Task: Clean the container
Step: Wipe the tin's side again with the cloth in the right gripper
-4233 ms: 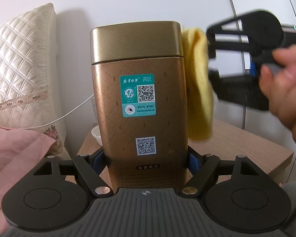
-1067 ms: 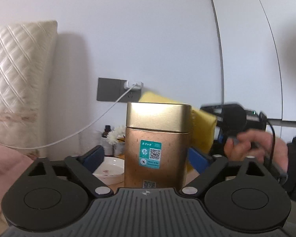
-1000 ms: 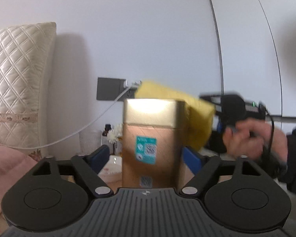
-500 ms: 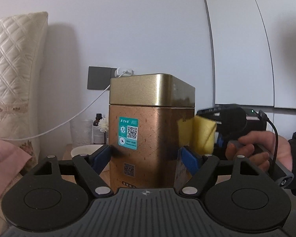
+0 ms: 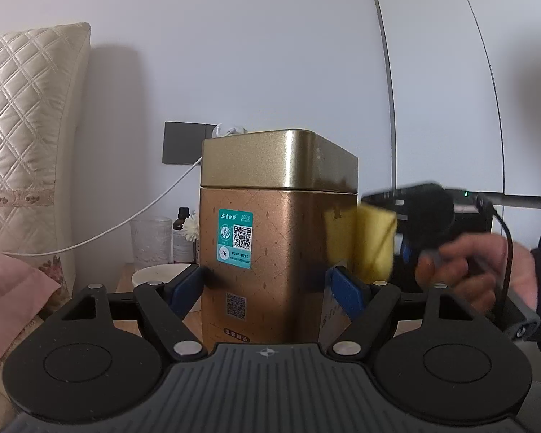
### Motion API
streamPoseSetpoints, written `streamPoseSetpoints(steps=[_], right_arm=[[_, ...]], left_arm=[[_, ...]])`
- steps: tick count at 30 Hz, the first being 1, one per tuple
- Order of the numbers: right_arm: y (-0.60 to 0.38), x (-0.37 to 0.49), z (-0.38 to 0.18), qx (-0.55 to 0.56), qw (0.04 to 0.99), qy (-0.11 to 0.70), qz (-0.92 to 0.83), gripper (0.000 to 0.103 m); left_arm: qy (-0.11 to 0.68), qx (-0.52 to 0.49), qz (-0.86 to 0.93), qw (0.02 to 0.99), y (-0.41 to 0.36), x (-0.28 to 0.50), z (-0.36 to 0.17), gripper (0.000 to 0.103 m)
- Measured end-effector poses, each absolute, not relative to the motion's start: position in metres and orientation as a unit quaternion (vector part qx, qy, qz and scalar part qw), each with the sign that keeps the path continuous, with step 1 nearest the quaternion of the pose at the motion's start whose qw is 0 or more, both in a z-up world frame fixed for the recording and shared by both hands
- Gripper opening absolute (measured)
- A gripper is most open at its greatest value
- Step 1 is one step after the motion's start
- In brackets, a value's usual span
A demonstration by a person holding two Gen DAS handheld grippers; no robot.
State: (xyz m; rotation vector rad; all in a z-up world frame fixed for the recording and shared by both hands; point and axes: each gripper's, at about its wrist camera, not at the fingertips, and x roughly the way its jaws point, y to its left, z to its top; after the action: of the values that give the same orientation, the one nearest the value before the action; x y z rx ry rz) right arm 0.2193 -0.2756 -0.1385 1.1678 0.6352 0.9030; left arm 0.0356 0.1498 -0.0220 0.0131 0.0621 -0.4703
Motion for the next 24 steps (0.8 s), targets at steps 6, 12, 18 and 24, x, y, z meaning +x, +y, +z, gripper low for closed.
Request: streamPoseSetpoints(steps=[6,12,18,24], right_arm=[[-0.273,0.224,-0.102,0.493,0.713,0.255,0.429,0.014],[-0.274,0.224,-0.105,0.488,0.716,0.260,0.426,0.014],[-0.273,0.223,-0.125,0.491,0.715,0.284,0.409,0.014],[-0.272,0.221,-0.097,0.487,0.722,0.246,0.426,0.014]], left_arm=[[0.032,0.007,-0.232,0.972,0.150,0.031,-0.022,0.080],[0.032,0.007,-0.232,0.972,0.150,0.028,-0.023,0.080],[0.033,0.008,-0.232,0.972,0.150,0.027,-0.023,0.080],[0.033,0.015,-0.228,0.973,0.148,0.025,-0.023,0.080]])
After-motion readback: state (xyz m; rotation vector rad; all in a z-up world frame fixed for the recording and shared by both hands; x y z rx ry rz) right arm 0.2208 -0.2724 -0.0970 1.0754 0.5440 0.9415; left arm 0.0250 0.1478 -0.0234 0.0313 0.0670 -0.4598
